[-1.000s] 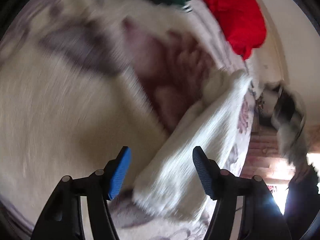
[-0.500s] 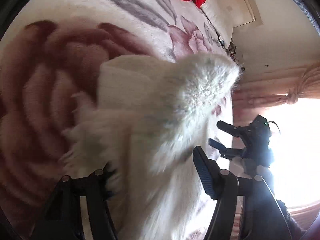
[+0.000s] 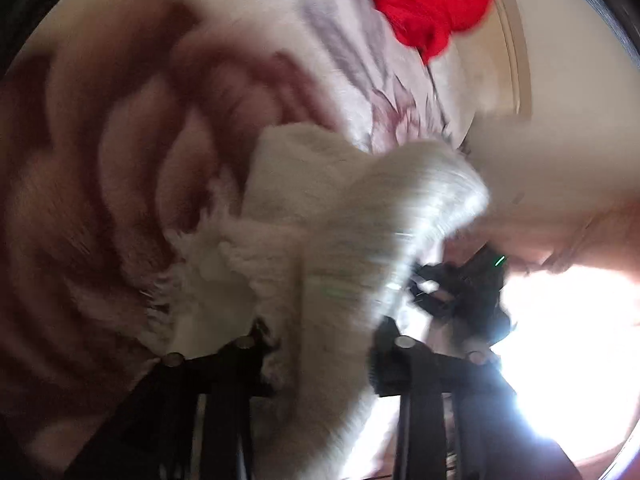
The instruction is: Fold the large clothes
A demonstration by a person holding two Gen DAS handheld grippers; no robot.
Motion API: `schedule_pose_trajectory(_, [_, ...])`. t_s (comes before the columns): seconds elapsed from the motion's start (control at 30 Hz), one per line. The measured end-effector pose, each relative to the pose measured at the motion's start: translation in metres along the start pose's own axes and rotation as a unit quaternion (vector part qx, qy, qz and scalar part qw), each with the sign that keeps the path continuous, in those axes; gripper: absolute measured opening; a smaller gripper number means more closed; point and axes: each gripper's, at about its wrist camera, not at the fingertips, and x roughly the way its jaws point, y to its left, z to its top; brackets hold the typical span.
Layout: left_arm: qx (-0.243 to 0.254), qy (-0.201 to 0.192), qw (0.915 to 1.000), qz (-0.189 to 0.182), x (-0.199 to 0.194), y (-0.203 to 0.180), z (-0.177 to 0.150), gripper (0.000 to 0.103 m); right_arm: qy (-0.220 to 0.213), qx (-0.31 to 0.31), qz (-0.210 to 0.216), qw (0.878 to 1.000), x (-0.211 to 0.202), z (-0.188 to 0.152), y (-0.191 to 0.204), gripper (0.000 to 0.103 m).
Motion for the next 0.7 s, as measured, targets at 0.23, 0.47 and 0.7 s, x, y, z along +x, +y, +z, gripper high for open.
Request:
schedule_pose_trajectory(0.23, [0.112,-0.068,0.985,0.113,-0.025,-0.064,0.017,0.031,-0.032,-0.004,0.08,0.996,-0.045,-0.016,0.031,0.033])
schedule_pose_trajectory(0.47, [0.03,-0.02,0.984,0.174,0.038,0.002,0.059,0.031,0.071,-0.055,0.057,0.994,0.051,0.01,0.103,0.033])
schedule_pose_trajectory(0.7, [-0.016,-0.004,0.9934,0.114,0.032,0.029,0.059,0.034,0.101,-0.091,-0.037,0.99,0.104,0.015,0.129,0.033])
